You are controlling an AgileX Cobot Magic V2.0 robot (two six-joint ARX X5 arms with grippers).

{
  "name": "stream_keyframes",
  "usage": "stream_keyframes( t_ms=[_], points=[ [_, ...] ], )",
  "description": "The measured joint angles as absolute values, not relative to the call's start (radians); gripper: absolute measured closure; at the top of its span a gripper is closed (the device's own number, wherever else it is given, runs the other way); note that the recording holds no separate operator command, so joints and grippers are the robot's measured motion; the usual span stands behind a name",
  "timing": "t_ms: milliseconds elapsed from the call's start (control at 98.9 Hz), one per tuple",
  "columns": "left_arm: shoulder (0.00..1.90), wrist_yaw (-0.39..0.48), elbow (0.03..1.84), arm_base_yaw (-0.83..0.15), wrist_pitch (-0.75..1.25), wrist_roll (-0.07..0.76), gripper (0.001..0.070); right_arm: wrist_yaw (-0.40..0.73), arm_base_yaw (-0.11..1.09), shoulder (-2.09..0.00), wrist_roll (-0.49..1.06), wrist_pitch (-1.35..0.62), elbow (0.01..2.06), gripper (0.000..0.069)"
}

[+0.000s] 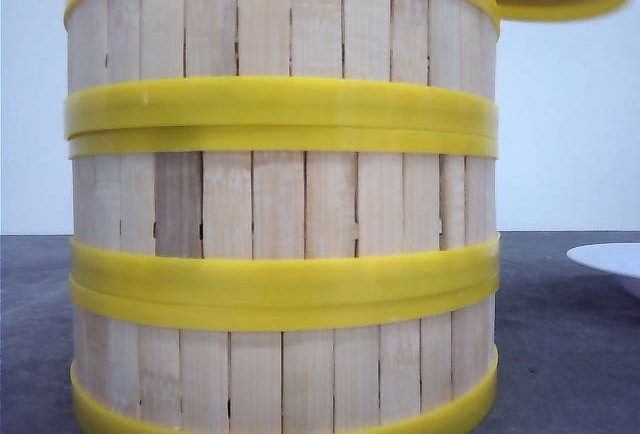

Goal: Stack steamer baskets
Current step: 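Lift the lid with the right gripper and carry it over the stack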

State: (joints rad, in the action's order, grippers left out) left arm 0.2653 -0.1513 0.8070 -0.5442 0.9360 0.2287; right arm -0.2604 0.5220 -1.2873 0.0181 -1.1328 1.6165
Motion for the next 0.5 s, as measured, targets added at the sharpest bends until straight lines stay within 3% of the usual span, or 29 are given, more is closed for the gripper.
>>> stream_keyframes(
  t_ms=[303, 495],
  points=[
    [0.265, -0.151, 0.807, -0.544, 0.936, 0.229, 0.0356, -0.036, 0.813, -1.309, 0.028, -1.134, 1.621, 0.0636],
    [0.265, -0.151, 0.807, -0.544, 0.936, 0.229, 0.0356, -0.023, 0.883, -1.349, 0.029, -1.117, 1.621, 0.0636]
  ],
)
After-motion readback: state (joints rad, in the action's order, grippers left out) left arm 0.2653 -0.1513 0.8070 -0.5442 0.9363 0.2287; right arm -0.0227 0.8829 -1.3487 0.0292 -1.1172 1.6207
